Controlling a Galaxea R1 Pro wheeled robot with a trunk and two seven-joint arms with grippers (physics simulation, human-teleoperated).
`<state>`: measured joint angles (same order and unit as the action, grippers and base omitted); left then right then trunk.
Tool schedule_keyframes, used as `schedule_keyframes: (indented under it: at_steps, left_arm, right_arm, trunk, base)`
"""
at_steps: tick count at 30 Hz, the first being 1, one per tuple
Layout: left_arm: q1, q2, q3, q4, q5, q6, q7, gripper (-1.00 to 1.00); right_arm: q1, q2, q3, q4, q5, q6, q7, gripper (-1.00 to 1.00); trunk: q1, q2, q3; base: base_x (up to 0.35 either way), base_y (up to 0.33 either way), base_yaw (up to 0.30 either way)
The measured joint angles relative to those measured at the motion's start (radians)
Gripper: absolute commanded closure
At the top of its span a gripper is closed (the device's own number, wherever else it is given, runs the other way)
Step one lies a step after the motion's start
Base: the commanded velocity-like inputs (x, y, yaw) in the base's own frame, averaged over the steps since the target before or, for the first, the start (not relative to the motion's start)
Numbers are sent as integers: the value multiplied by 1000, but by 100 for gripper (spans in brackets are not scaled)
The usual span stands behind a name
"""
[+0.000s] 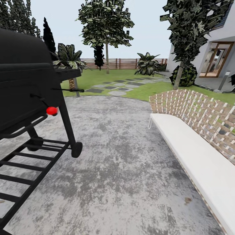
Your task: In the garden, pick up the pesticide atomizer on the floor and spray pesticide onto both trees until each tree trunk is fully covered.
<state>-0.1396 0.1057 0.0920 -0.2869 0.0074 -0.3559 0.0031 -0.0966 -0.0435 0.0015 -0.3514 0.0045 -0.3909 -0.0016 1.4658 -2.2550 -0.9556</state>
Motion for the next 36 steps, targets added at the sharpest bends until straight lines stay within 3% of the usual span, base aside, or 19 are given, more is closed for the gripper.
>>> schedule_keyframes:
  at_steps: [23, 28, 36]
  left_arm:
    - [0, 1, 0, 0, 0, 0, 0, -100]
    - [0, 2, 0, 0, 0, 0, 0, -100]
    - [0, 1, 0, -1, 0, 0, 0, -100]
  right_arm:
    - [0, 0, 0, 1, 0, 1, 0, -100]
    - [0, -22, -6, -18, -4, -1, -2, -100]
    - [0, -27, -6, -24, -5, -54, -1, -100]
  trunk:
    - [0, 0, 0]
    - [0, 0, 0]
    - [0, 0, 0]
  base:
    - [340, 0, 0]
    - [340, 0, 0]
    - [340, 0, 0]
